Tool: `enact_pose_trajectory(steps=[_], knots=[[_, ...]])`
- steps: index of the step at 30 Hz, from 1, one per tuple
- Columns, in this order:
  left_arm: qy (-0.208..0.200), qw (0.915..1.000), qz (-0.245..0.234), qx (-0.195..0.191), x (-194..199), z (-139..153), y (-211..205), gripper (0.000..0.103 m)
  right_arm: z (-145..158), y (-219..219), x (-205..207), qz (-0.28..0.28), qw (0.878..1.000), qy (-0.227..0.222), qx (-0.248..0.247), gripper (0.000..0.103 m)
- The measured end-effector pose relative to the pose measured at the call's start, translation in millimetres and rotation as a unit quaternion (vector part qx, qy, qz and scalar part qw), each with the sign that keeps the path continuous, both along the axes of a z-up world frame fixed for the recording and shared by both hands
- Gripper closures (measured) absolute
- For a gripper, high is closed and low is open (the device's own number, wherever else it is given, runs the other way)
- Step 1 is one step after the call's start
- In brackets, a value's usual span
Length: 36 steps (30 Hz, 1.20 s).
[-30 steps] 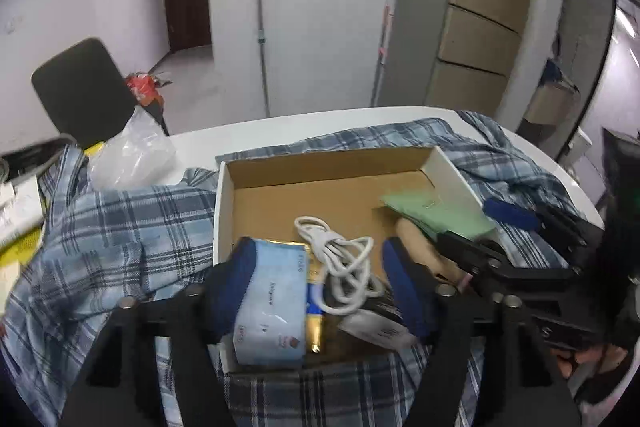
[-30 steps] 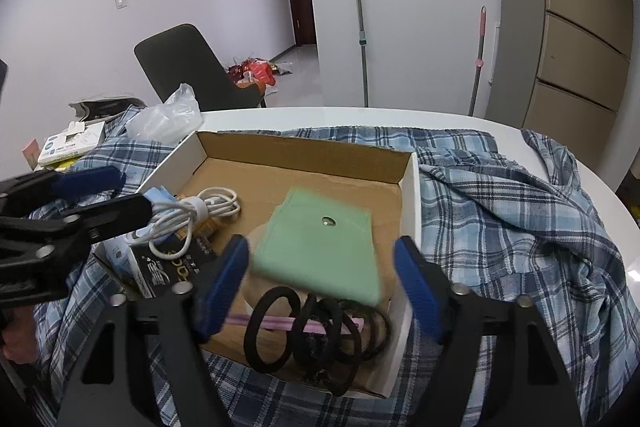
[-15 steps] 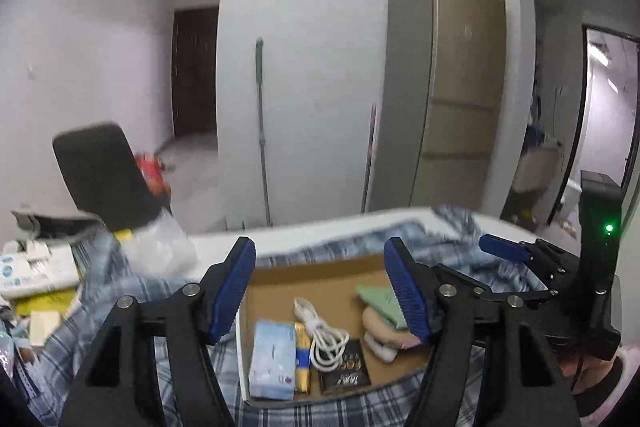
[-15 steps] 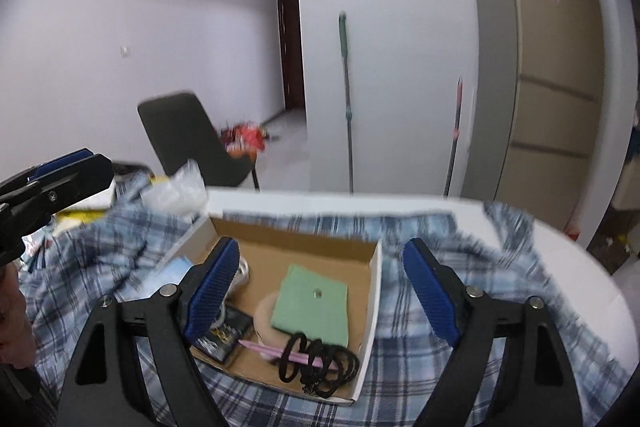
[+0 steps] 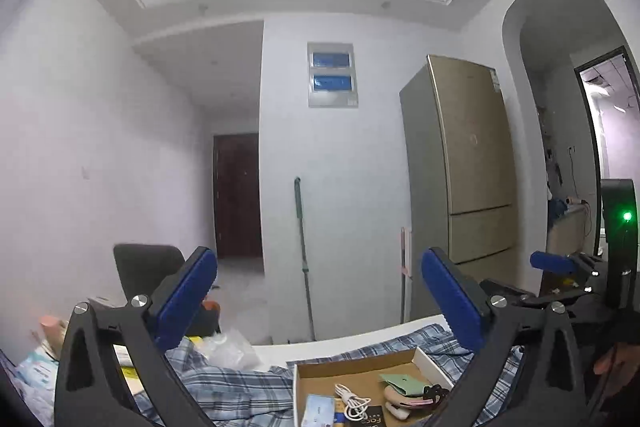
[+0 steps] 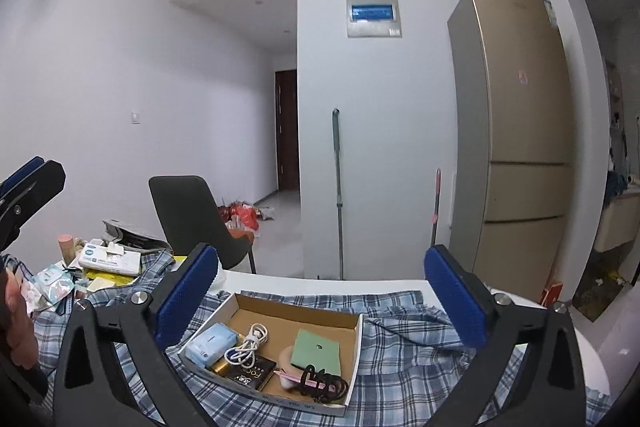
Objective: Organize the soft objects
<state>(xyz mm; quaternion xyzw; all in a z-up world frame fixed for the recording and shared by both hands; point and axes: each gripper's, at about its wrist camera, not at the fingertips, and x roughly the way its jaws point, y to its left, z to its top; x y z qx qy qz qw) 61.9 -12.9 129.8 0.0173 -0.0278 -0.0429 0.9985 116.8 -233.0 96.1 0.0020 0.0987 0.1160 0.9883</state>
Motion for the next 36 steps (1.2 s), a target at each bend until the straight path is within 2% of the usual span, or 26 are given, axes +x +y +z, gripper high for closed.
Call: enact_pose_trajectory(steps=[8, 12, 15, 18, 22, 27, 31, 36], knots=[[-0.034, 0.9991, -0.025, 0.009, -54.8, -6.2, 3.9, 0.000, 3.7, -7.2, -56.2, 0.005, 0.998, -0.063, 0.012, 0.000], [-0.017, 0.9989, -0.039, -0.019, -77.5, -24.0, 10.7, 0.000, -4.9, -10.1, -77.4, 0.010, 0.996, -0.085, 0.021, 0.000], [-0.013, 0.9995, -0.028, -0.010, -81.1, -40.7, 11.0, 0.000, -17.6, -9.6, -83.2, 0.013, 0.995, -0.093, 0.020, 0.000], [0.000, 0.9994, -0.032, -0.013, -76.8, -56.8, 11.7, 0.000, -35.7, -7.5, -80.9, 0.033, 0.996, -0.087, 0.009, 0.000], [0.016, 0.9995, -0.029, -0.003, -70.2, -76.9, 10.0, 0.000, -60.1, -8.9, -75.6, 0.022, 0.997, -0.078, 0.005, 0.000], [0.012, 0.9995, -0.026, 0.012, -61.4, -96.2, 1.9, 0.000, -88.3, -17.2, -65.0, 0.006, 0.998, -0.054, 0.014, 0.000], [0.027, 0.9993, -0.027, 0.000, -49.2, -115.6, 4.0, 0.000, -100.3, -14.8, -61.1, 0.003, 0.999, -0.037, 0.000, 0.000], [0.041, 0.9989, -0.020, 0.009, -41.8, -129.1, 2.0, 0.000, -104.4, -13.7, -58.3, 0.005, 1.000, -0.024, -0.007, 0.000]])
